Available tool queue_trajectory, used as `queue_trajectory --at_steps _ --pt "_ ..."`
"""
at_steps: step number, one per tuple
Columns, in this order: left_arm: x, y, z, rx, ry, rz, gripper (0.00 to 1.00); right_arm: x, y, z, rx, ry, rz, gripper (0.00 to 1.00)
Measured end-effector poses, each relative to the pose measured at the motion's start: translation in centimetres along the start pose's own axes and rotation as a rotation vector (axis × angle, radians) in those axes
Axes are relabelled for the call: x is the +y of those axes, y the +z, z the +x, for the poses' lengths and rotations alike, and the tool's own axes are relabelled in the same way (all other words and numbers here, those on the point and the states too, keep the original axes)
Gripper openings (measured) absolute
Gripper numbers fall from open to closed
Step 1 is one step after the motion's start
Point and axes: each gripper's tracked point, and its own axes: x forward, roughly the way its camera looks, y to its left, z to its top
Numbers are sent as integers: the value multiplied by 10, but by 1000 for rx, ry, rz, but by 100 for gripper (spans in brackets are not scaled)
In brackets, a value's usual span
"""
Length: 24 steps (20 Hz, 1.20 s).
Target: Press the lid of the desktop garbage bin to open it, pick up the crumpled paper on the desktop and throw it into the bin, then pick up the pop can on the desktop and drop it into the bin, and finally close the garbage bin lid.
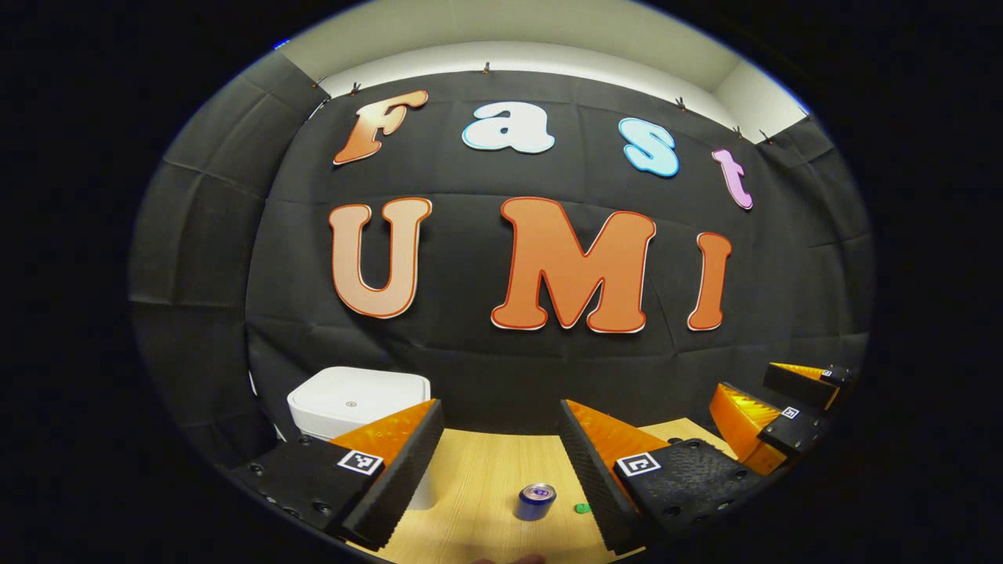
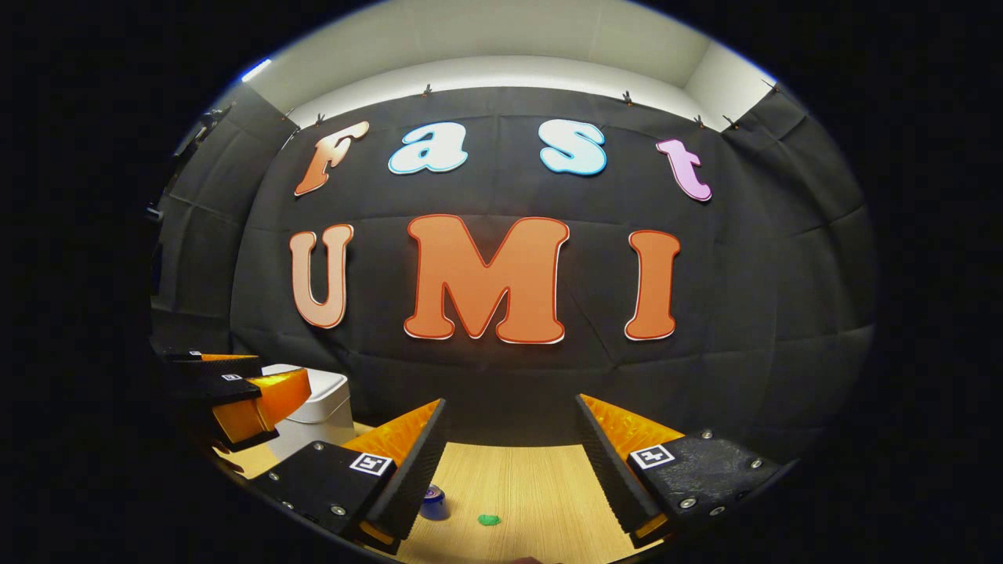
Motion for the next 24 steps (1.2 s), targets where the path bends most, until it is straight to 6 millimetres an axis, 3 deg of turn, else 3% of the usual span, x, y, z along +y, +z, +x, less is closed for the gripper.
queue_trajectory --at_steps 5,9,11,14,15,16,17,21,22,24 --pt "18 8 2 -19 36 4 87 3 -3 1 11 7 -1 94" --pt "49 10 15 -20 86 27 76 6 -5 3 17 16 -8 94" --pt "68 -5 30 19 108 -21 63 8 -5 4 21 19 -5 94" --pt "124 -37 57 116 213 -104 30 9 -4 4 16 20 -12 94" --pt "146 -37 62 105 230 -116 23 7 -3 4 12 16 -18 94" --pt "165 -38 76 91 232 -114 7 6 -4 4 11 14 -21 94" --pt "171 -42 84 116 206 -106 1 6 -4 5 14 12 -20 94" --pt "201 -67 127 201 214 -31 0 3 -4 6 14 1 -21 94" --pt "215 -70 132 212 252 -6 0 1 -6 5 14 -5 -24 94" --pt "219 -76 137 209 250 -20 0 -3 -6 5 13 -17 -30 94"
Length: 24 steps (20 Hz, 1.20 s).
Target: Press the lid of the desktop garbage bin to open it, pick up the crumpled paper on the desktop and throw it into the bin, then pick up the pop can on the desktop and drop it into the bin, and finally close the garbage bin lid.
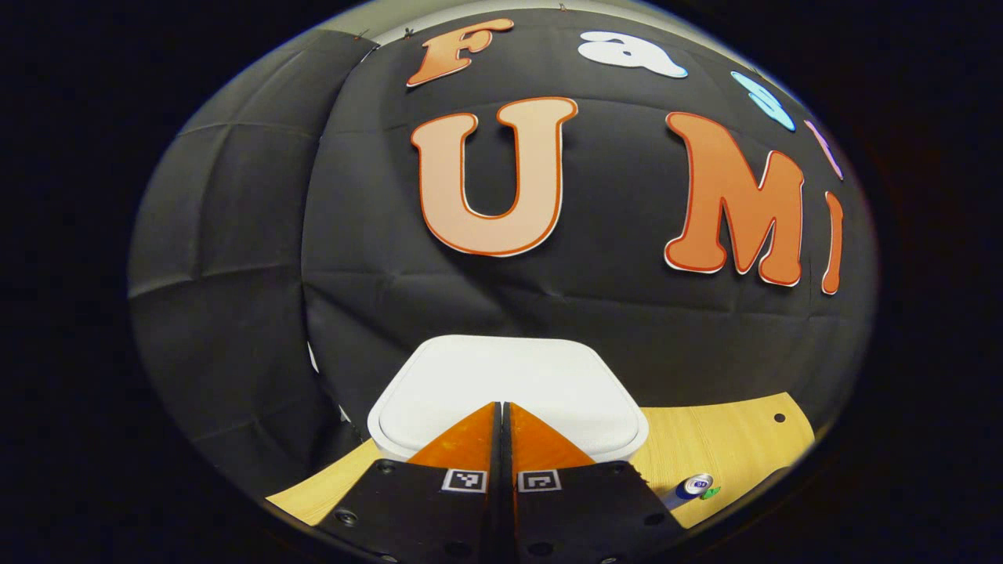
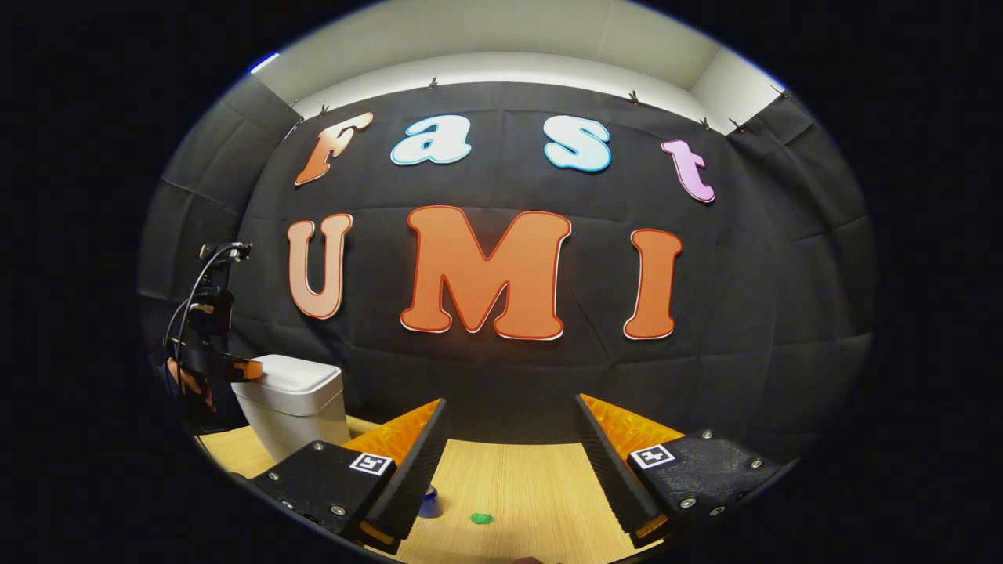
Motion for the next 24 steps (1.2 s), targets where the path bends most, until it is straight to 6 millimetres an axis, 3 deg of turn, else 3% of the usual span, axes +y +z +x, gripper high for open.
queue_trajectory --at_steps 3,9,12,13,14,16,19,20,24 --pt "-5 -3 -2 9 -12 15 0 -5 -6 2 16 -14 -1 94" --pt "-7 -7 -8 21 -9 -6 0 6 -22 3 68 10 17 94" --pt "-10 25 -24 -76 -6 22 0 3 -24 4 67 9 17 94" --pt "-17 44 -34 -133 -19 16 6 2 -25 5 71 5 18 94" --pt "-21 59 -43 -180 -18 21 21 1 -29 5 81 4 20 94" --pt "-26 74 -63 -220 -23 37 37 0 -39 6 102 4 21 94" --pt "-45 72 -81 -219 -71 4 51 1 -63 12 162 10 10 94" --pt "-49 71 -89 -217 -81 -14 65 2 -71 13 183 18 16 94" --pt "-58 69 -124 -214 -105 -56 92 12 -122 28 255 69 8 94"
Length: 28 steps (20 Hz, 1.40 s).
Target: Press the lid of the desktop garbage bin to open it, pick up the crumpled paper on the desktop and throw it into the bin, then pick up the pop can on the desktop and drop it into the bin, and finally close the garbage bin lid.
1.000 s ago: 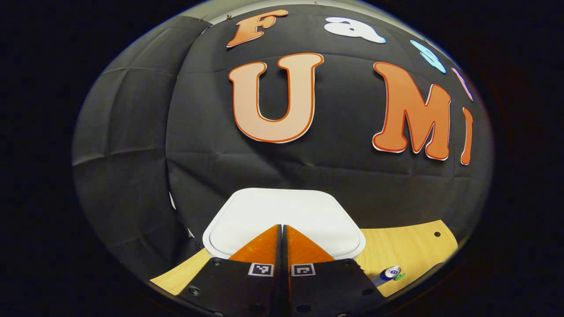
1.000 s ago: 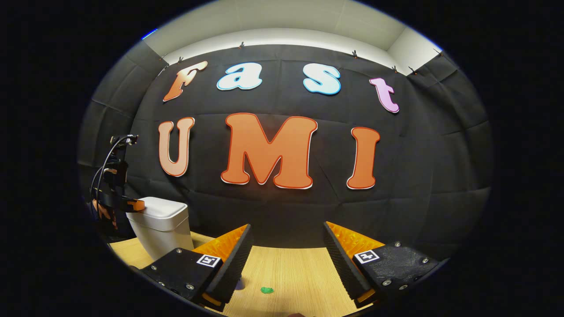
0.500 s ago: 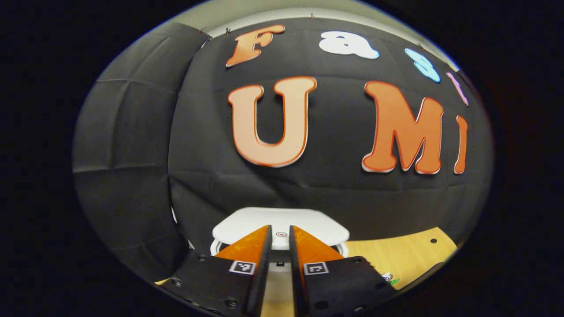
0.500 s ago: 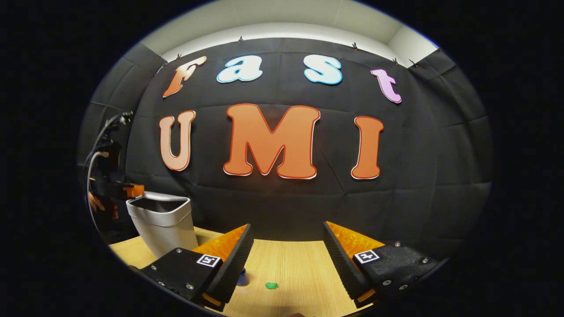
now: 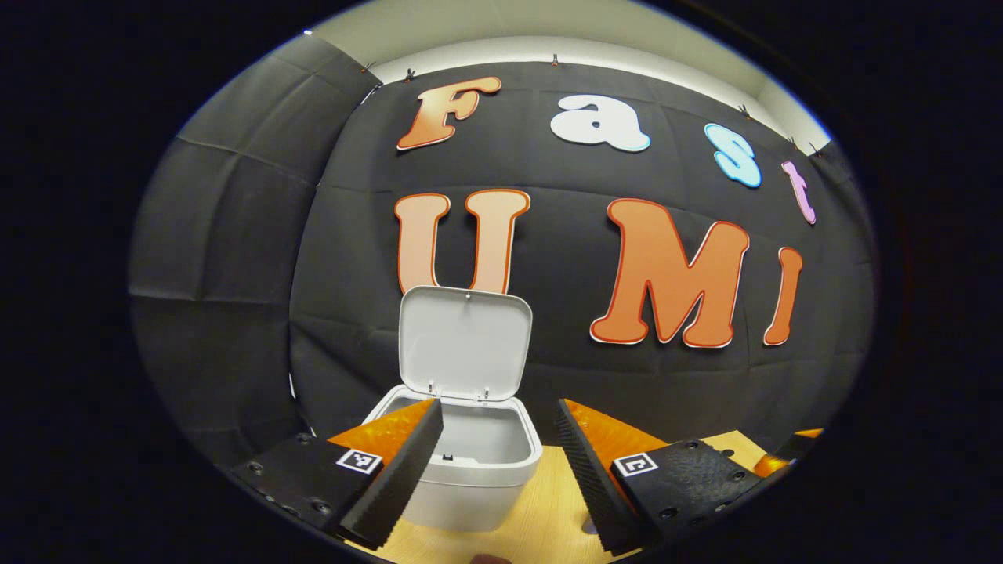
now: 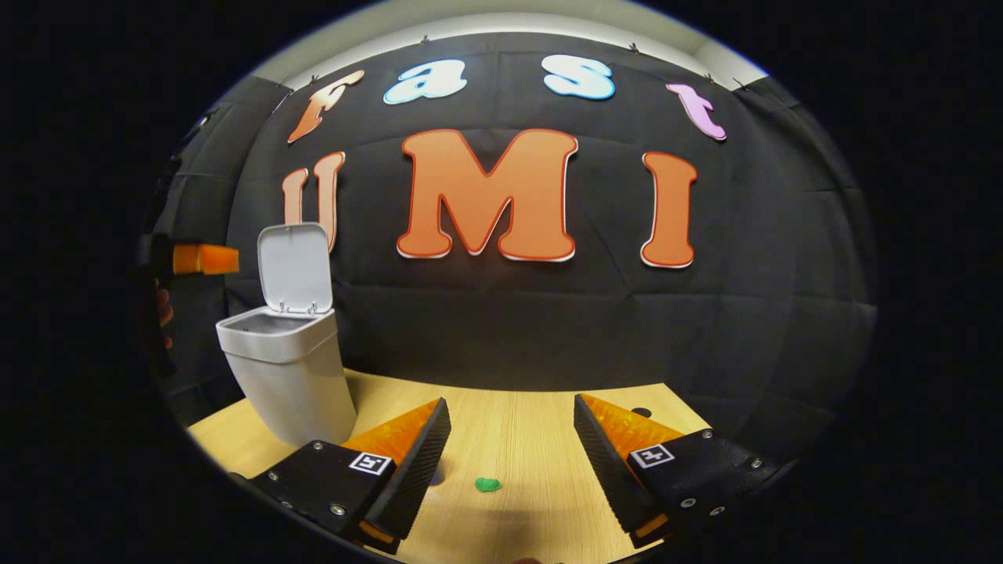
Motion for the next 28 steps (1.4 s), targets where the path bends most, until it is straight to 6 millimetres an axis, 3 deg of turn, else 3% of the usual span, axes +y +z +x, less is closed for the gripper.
queue_trajectory --at_steps 4,6,12,19,20,21,23,25,26,27,28 --pt "-22 4 -34 -18 -44 -11 93 2 -56 24 135 12 -34 95" --pt "-30 7 -50 -29 -43 28 95 5 -70 32 157 22 -36 95" --pt "-54 -2 -72 0 -83 121 94 22 -105 63 214 53 -81 95" --pt "-47 -4 -92 42 -61 198 94 27 -180 108 369 58 -86 94" --pt "-43 -5 -94 49 -50 205 95 28 -192 113 399 53 -70 80" --pt "-40 -7 -96 60 -40 210 95 28 -203 116 434 43 -61 86" --pt "-35 -11 -101 80 -24 217 95 29 -221 114 488 39 -43 63" --pt "-30 -14 -101 96 -13 218 95 35 -244 110 551 48 -66 51" --pt "-29 -14 -101 102 -12 216 95 35 -249 105 562 52 -79 33" --pt "-31 -17 -100 107 -13 214 95 36 -248 107 543 52 -88 37" --pt "-32 -19 -99 111 -16 215 95 38 -251 105 549 58 -87 35"
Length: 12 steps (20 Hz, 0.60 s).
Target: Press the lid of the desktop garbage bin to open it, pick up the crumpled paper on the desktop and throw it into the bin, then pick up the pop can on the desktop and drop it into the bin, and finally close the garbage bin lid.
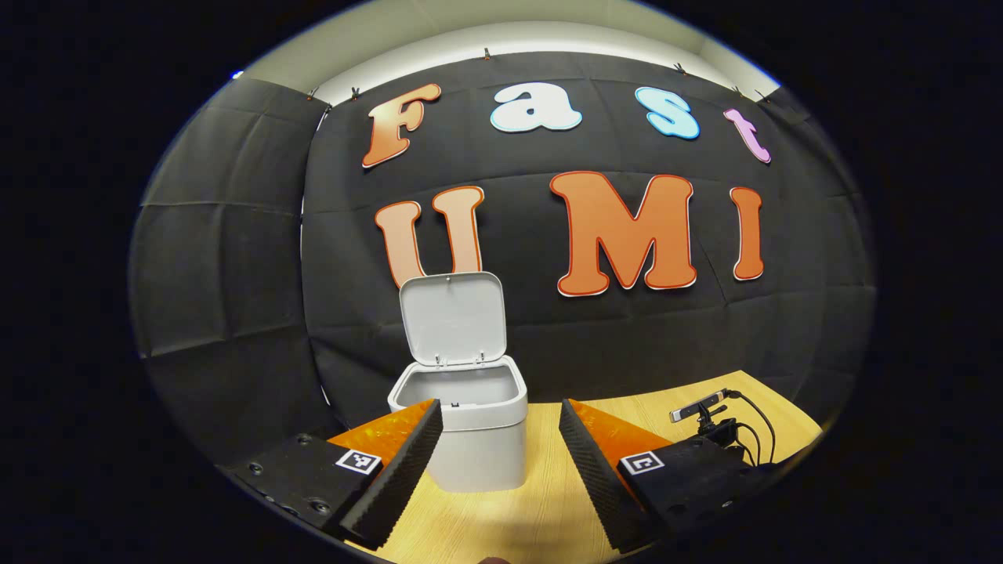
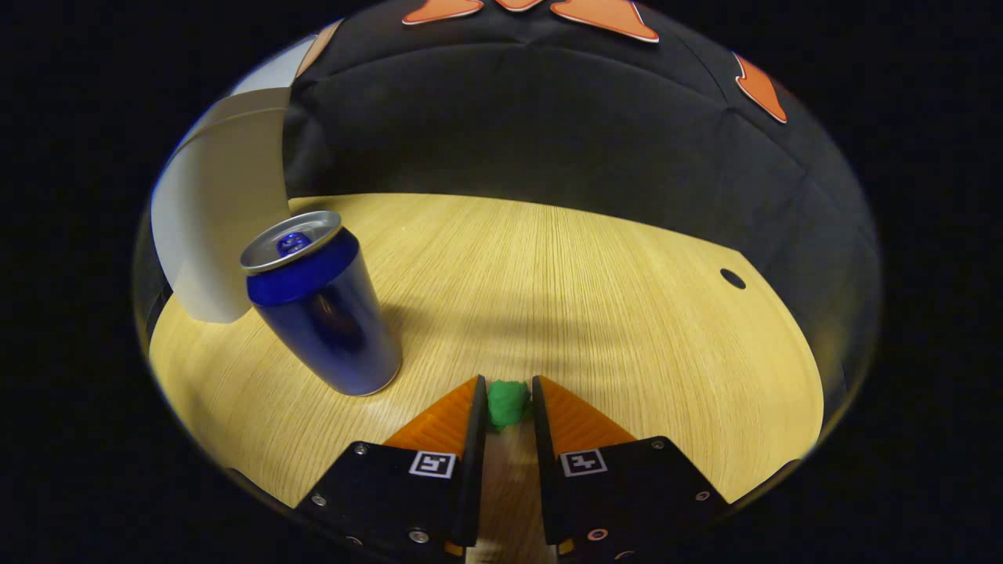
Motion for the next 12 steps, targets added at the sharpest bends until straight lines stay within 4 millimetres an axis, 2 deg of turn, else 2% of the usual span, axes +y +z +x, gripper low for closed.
queue_trajectory --at_steps 3,4,6,8,9,10,12 --pt "-6 -1 3 6 -21 -6 95 5 -1 -1 8 37 38 24" --pt "-8 0 4 1 -27 -9 95 1 3 -6 0 42 51 18" --pt "-9 4 4 -12 -42 -19 95 -11 21 -22 -43 41 84 13" --pt "-9 3 6 -17 -53 -34 95 -22 58 -46 -127 39 118 13" --pt "-6 1 8 -19 -57 -45 95 -23 84 -62 -177 50 137 13" --pt "-4 1 9 -22 -61 -57 94 -22 113 -79 -226 63 145 13" --pt "1 -1 11 -27 -66 -81 94 -10 184 -115 -341 106 151 13"
